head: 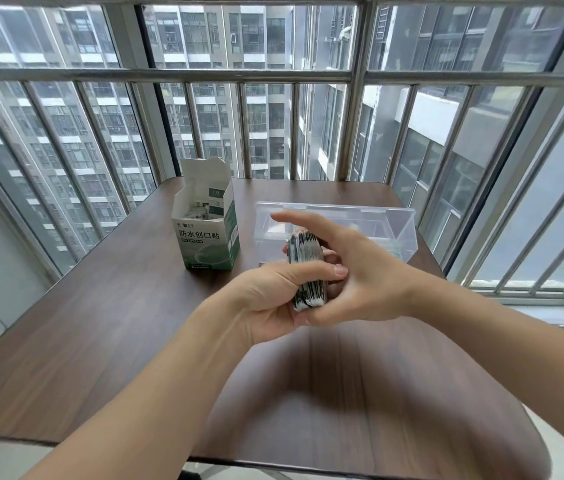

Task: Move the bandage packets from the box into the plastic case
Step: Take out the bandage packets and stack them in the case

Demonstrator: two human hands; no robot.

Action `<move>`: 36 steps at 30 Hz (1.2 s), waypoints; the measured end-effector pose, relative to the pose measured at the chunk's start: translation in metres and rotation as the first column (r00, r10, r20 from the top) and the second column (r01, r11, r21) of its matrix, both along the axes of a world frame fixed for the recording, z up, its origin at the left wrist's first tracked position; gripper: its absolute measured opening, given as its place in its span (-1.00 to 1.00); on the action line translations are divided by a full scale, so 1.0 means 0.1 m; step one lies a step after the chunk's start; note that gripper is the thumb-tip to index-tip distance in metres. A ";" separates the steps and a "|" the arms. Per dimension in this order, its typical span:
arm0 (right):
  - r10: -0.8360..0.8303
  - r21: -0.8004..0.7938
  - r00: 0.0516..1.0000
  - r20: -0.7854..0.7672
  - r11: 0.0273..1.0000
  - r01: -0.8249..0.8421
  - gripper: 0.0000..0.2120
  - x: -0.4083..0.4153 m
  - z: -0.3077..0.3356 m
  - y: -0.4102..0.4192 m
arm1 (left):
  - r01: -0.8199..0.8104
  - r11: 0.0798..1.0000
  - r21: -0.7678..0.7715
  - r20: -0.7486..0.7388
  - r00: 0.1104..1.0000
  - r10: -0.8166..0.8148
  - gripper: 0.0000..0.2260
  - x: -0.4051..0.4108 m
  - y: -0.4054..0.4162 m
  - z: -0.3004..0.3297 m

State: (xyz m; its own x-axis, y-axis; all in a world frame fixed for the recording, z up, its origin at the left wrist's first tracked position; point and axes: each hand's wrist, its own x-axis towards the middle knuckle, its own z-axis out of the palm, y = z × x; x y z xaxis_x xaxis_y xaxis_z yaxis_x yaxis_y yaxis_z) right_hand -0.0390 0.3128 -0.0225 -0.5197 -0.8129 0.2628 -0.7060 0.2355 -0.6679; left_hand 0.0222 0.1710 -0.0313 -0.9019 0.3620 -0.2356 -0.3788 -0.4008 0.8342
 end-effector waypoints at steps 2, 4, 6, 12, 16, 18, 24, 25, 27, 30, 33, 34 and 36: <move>-0.020 -0.059 0.997 -0.070 0.998 0.016 -0.18 -0.05 0.04 0.02 | -0.029 1.000 -0.004 -0.013 1.000 0.029 -0.80 -0.03 -0.01 0.04; -0.062 -0.104 0.992 -0.109 0.993 0.051 -0.35 -0.10 0.09 0.04 | -0.037 0.997 0.062 -0.029 0.999 0.039 -0.76 -0.08 -0.05 0.07; -0.074 -0.122 0.997 -0.034 0.990 0.069 -0.44 -0.16 0.14 0.06 | -0.039 0.995 0.092 -0.042 0.998 0.043 -0.62 -0.10 -0.09 0.10; -0.086 -0.299 0.948 0.307 0.937 0.182 -0.48 -0.49 0.45 0.31 | -0.548 0.761 -0.347 -0.335 0.830 0.446 -0.69 -0.22 -0.17 0.24; -0.121 -0.271 0.897 0.426 0.928 0.254 -0.50 -0.68 0.57 0.43 | -0.898 0.115 -0.425 -0.904 0.416 -0.093 -0.71 -0.41 -0.34 0.35; -0.143 -0.250 0.859 0.492 0.922 0.296 -0.59 -0.74 0.59 0.43 | -0.815 -0.076 -0.574 -0.759 0.565 -0.322 -0.48 -0.56 -0.38 0.39; -0.181 -0.211 0.817 0.548 0.915 0.344 -0.69 -0.78 0.59 0.39 | -0.607 -0.175 -0.775 -0.530 0.776 -0.342 -0.56 -0.74 -0.47 0.15; -0.192 -0.207 0.818 0.542 0.913 0.351 -0.69 -0.78 0.59 0.40 | -0.638 -0.120 -0.761 -0.579 0.750 -0.319 -0.60 -0.74 -0.49 0.11; -0.212 -0.204 0.817 0.536 0.907 0.369 -0.70 -0.78 0.61 0.40 | -0.666 -0.016 -0.746 -0.636 0.720 -0.277 -0.66 -0.70 -0.51 0.08; -0.259 -0.160 0.812 0.523 0.906 0.392 -0.70 -0.79 0.68 0.38 | -0.675 0.087 -0.733 -0.671 0.697 -0.254 -0.70 -0.58 -0.49 0.06; -0.369 0.016 0.832 0.414 0.917 0.399 -0.60 -0.80 0.76 0.33 | -0.698 0.148 -0.701 -0.711 0.667 -0.222 -0.71 -0.45 -0.43 0.02; -0.399 0.062 0.836 0.377 0.911 0.407 -0.54 -0.81 0.78 0.29 | -0.708 0.168 -0.686 -0.726 0.654 -0.213 -0.71 -0.41 -0.41 -0.01; -0.455 0.133 0.828 0.329 0.890 0.436 -0.47 -0.83 0.81 0.21 | -0.730 0.206 -0.652 -0.757 0.615 -0.218 -0.71 -0.34 -0.37 -0.07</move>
State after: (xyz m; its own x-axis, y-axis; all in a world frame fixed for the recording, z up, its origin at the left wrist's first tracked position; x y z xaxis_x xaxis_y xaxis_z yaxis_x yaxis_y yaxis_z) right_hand -0.1216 0.3343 0.0585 -0.8775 -0.4784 -0.0329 -0.2461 0.5082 -0.8253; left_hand -0.0114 0.1339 -0.0383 -0.8894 0.0462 0.4548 0.3079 0.7960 0.5211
